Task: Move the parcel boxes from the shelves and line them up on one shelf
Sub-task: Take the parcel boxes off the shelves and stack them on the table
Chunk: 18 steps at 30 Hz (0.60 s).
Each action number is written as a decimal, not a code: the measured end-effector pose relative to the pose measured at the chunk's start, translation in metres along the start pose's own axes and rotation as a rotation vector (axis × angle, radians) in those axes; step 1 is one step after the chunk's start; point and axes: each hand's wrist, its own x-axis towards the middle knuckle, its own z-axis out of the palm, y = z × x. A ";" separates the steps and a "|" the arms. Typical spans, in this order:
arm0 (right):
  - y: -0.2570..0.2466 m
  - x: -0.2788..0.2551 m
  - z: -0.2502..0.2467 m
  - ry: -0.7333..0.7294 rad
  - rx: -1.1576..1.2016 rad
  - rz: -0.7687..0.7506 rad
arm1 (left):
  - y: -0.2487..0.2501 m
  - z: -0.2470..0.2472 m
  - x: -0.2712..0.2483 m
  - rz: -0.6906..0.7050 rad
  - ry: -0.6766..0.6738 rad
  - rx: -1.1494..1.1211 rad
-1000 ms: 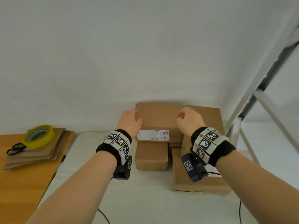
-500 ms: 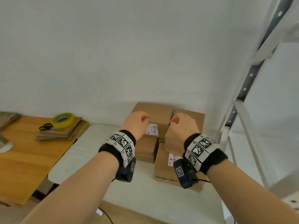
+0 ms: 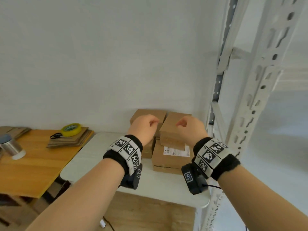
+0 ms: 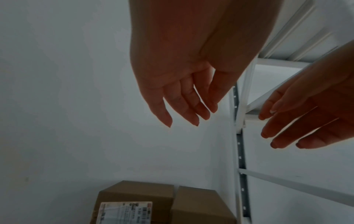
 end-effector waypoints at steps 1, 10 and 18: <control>0.001 -0.015 -0.006 0.012 0.003 0.005 | 0.008 0.001 -0.012 0.019 -0.006 -0.010; 0.050 -0.138 -0.090 0.180 -0.004 0.144 | 0.094 0.048 -0.096 0.179 -0.135 -0.145; 0.121 -0.196 -0.185 0.348 -0.028 0.271 | 0.211 0.112 -0.117 0.321 -0.244 -0.184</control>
